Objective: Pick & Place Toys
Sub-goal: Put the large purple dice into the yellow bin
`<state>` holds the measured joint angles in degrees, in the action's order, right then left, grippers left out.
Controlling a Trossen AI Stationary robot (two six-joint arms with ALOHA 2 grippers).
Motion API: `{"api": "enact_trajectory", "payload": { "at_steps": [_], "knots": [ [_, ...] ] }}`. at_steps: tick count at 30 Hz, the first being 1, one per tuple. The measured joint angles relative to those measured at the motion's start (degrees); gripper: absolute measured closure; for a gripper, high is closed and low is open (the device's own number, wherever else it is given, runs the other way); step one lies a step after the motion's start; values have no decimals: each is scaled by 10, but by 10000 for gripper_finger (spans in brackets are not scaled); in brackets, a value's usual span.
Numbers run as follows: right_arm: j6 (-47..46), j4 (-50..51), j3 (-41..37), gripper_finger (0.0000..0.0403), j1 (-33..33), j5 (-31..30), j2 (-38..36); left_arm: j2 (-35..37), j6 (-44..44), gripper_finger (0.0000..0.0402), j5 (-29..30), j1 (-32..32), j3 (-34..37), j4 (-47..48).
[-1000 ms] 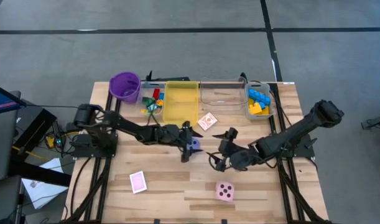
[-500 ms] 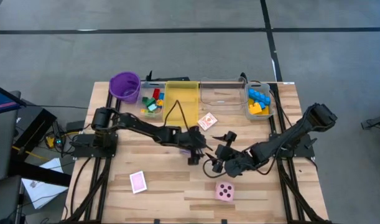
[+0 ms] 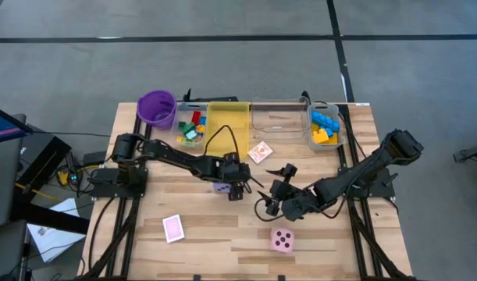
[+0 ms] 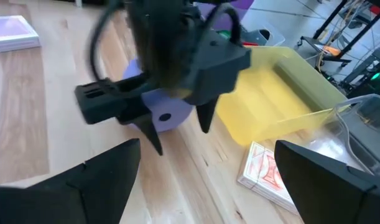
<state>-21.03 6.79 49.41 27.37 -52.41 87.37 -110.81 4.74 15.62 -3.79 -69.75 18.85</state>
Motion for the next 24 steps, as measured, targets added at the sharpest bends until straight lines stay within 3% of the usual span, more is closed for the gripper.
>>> {"api": "enact_trajectory", "payload": {
  "at_steps": [6, 13, 18, 24],
  "knots": [
    [27, -37, 0, 39, -18, 33, 0, 34, -7, 101, -5, -1, 4, 16],
    [187, -175, 0, 39, -38, 57, 0, 137, -10, 101, -4, -1, 3, 56],
    [215, -216, 1, 39, -78, 185, 27, 213, 0, 101, 1, -1, 3, 124],
    [260, -327, 1, 39, -119, 313, 146, 283, 18, 101, 21, -1, 2, 186]
  ]
}}
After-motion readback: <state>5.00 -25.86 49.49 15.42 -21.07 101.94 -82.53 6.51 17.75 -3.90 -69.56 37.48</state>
